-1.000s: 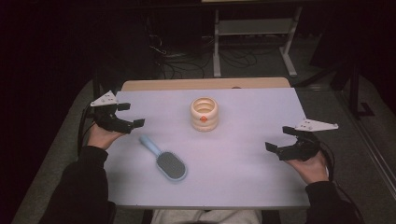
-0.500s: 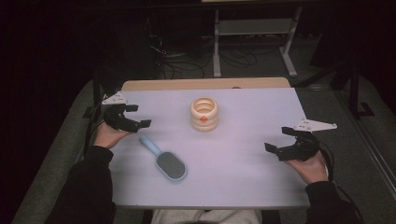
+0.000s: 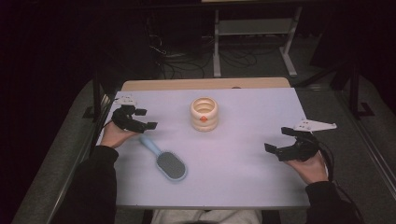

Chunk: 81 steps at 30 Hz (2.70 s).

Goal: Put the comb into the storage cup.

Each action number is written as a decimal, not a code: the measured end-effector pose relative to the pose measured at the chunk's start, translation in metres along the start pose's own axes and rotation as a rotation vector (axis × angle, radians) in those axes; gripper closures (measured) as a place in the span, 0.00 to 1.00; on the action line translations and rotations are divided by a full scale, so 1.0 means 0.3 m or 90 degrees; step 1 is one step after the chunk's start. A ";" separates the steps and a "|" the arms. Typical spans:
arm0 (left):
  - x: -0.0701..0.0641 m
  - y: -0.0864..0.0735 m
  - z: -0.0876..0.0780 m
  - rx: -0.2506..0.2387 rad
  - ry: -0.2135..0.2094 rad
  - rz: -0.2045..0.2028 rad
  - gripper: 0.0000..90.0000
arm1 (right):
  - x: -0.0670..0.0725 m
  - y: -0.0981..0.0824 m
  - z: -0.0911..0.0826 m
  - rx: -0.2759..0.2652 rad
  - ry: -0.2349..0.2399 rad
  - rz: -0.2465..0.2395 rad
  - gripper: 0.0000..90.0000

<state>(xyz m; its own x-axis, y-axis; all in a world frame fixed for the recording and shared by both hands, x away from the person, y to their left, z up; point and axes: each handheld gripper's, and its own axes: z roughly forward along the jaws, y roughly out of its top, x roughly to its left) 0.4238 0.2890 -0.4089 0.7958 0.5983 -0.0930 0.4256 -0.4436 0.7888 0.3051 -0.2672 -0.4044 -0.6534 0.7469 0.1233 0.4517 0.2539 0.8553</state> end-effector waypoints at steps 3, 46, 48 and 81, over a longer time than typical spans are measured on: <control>0.008 -0.007 0.015 0.010 -0.001 -0.005 0.17 | 0.000 0.000 0.000 0.001 0.001 0.000 0.00; -0.024 -0.048 0.098 0.166 -0.030 0.052 0.87 | 0.000 -0.002 0.004 0.009 0.008 0.003 0.00; -0.023 -0.047 0.091 0.166 -0.035 0.053 0.92 | 0.000 -0.002 0.004 0.010 0.008 0.003 0.00; -0.019 -0.086 0.096 0.241 -0.082 0.032 1.00 | 0.001 -0.003 0.009 0.018 0.017 -0.001 0.00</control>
<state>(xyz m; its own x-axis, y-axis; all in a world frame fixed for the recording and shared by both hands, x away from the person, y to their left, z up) 0.4207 0.2779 -0.4462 0.8571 0.4917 -0.1536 0.4938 -0.6992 0.5171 0.3062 -0.2653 -0.4064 -0.6700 0.7300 0.1352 0.4669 0.2728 0.8412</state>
